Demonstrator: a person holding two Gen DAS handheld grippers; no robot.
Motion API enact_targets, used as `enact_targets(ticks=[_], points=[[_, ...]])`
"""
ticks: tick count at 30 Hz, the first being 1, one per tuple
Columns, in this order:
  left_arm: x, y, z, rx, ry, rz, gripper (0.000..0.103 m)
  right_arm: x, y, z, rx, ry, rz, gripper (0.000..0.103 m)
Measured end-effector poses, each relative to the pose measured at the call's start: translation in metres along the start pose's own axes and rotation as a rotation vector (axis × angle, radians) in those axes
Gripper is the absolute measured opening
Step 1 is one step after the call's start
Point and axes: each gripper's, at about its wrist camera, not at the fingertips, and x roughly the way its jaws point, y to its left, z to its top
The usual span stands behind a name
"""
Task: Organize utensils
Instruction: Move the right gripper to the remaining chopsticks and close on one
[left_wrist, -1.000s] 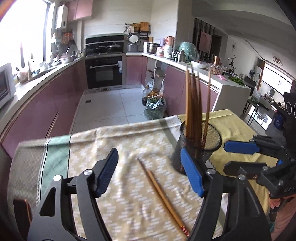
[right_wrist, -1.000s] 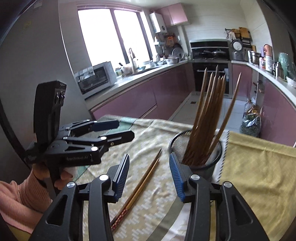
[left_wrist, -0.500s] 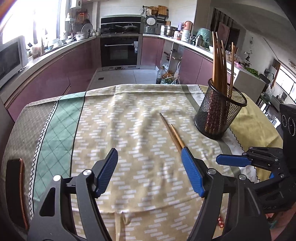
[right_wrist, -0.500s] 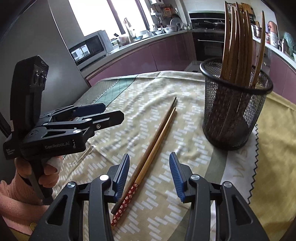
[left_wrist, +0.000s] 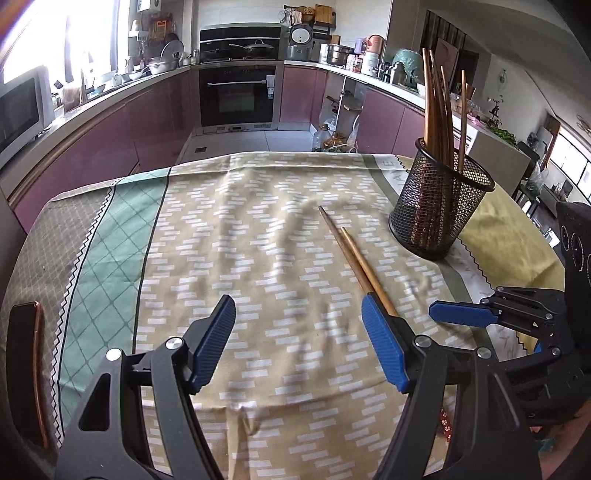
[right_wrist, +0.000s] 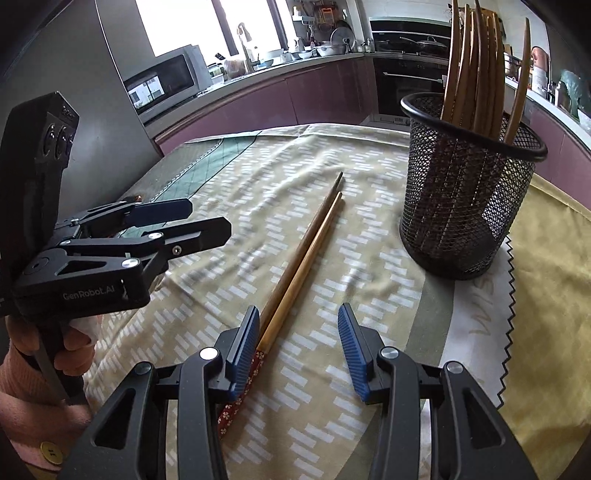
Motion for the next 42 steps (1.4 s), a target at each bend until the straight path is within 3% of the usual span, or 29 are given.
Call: enact_targets(ticks=[13, 28, 37, 42], points=[[0.005, -0.005, -0.001, 0.012, 0.020, -0.013, 0.070, 0.006, 0.003, 0.004, -0.012, 0.009, -0.028, 0.039], [0.017, -0.023, -0.003, 0.075, 0.060, -0.041, 0.070, 0.004, -0.017, 0.006, 0.067, 0.021, 0.014, 0.019], [0.029, -0.048, -0.010, 0.146, 0.118, -0.094, 0.054, 0.004, -0.027, 0.007, 0.107, 0.013, 0.029, 0.014], [0.038, -0.063, -0.012, 0.179, 0.136, -0.080, 0.042, 0.004, -0.031, 0.007, 0.118, 0.009, 0.035, 0.013]])
